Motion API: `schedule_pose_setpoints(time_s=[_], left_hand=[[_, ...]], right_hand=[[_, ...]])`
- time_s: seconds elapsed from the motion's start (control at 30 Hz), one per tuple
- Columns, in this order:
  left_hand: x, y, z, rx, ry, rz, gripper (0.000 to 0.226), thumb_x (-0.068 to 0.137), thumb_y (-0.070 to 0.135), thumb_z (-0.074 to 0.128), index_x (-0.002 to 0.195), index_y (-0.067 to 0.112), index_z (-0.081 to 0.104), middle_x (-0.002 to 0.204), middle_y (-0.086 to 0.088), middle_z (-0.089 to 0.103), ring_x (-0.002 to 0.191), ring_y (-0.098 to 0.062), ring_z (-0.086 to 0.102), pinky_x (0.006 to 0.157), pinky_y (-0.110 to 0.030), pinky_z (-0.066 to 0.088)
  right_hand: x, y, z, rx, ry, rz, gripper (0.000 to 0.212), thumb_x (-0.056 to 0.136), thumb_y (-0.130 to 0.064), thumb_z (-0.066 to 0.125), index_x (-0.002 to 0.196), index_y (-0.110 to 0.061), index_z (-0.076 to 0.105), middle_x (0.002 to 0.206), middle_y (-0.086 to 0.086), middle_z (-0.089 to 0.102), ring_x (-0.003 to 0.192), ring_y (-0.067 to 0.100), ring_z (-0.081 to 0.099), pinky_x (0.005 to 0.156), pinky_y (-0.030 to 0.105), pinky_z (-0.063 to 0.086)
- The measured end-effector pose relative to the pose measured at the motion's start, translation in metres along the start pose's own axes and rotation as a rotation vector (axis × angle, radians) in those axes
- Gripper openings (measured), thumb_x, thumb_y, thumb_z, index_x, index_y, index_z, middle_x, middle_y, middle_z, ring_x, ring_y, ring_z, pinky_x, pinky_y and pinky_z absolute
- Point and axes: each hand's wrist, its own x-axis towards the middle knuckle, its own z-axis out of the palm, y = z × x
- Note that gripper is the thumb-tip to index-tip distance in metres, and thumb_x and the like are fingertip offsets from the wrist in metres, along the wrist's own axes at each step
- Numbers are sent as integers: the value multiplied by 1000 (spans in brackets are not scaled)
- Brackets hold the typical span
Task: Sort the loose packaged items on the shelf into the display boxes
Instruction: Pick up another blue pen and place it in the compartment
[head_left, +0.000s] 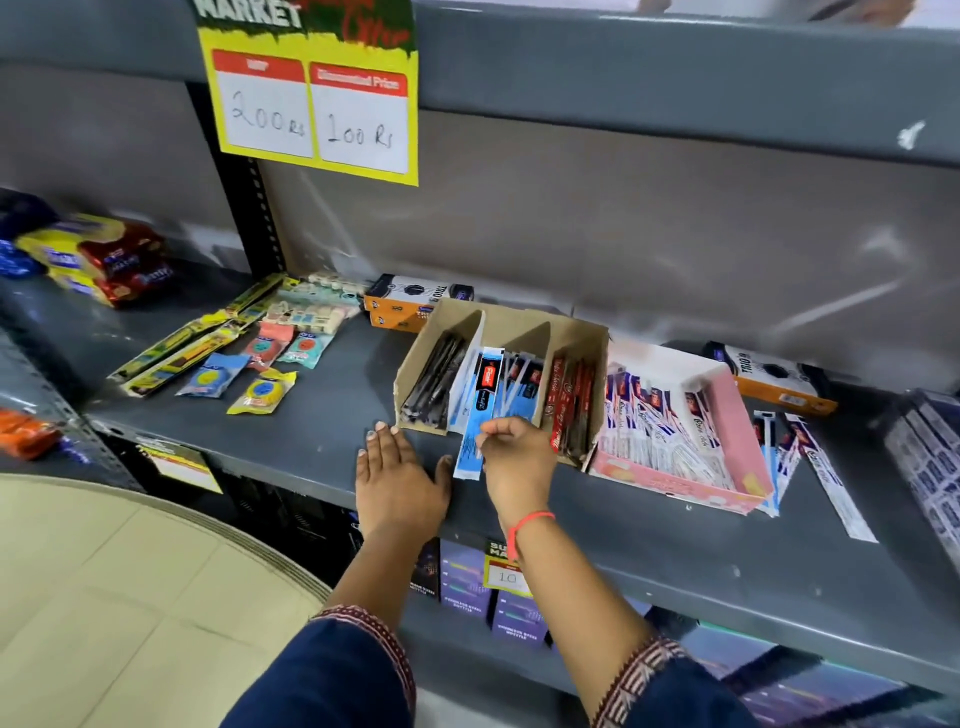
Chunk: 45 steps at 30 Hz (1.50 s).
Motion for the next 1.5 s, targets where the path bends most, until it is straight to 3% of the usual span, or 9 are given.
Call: schedule_pose_setpoints(time_s=[0.23,0.47,0.7,0.83,1.0,1.17,1.27,1.4,1.5], left_hand=[[2,-1,6,-61,55,2,76,92,49,30,145,0,5,156,-18,3,144,-27,1,117,-36,0],[3,-2,9,-87,81,6,77,91,48,31,144,1,3,156,-18,3,144,-26,0,117,-35,-2],[3,-2,10,-103,90,6,77,90,49,31,145,2,3,156,-16,3,144,-25,0,117,-35,-2],[1,-2,8,-95,83,8,77,90,47,31,144,1,4,156,-18,5,144,-26,2,117,-36,-1],[-1,-1,6,-72,71,25,75,91,45,34,143,-2,8,155,-21,7,144,-28,5,117,-38,2],[-2,2,2,-23,24,3,75,91,44,33,143,-4,8,155,-22,7,144,-30,5,118,-39,2],[-6,8,-1,-17,-19,-26,76,92,46,30,143,-4,4,155,-22,4,144,-30,2,118,-40,1],[-22,24,2,6,-55,-54,81,91,52,27,143,-3,0,155,-21,0,144,-31,-1,118,-41,1],[-38,43,10,-4,-46,-66,84,90,56,25,144,-3,-2,156,-20,-1,144,-30,-2,117,-41,-1]], right_hand=[[27,-6,22,-288,66,-55,37,86,8,40,113,0,64,120,19,65,112,31,61,91,29,47],[48,-20,19,-606,57,-65,27,88,2,44,109,6,59,116,25,65,108,37,63,83,38,52],[57,-22,21,-732,-49,-34,35,93,-5,39,124,5,52,131,23,54,120,34,53,94,35,45],[45,-20,20,-798,34,-159,32,90,0,41,118,2,56,135,17,44,108,31,61,79,28,41],[12,-16,3,-705,54,-338,37,86,2,42,116,-6,62,131,13,48,109,32,60,88,31,39],[0,-9,-60,-370,331,-553,32,77,8,47,101,-6,63,105,14,55,86,31,58,76,31,43],[16,-5,-123,-241,505,-465,31,79,14,41,103,5,59,101,15,51,91,26,50,81,29,36],[39,12,-200,-245,791,-233,31,80,14,40,107,11,56,112,33,57,106,41,53,85,33,32],[49,27,-231,-294,752,-87,34,80,13,41,110,11,55,117,34,56,112,42,51,90,39,36]])
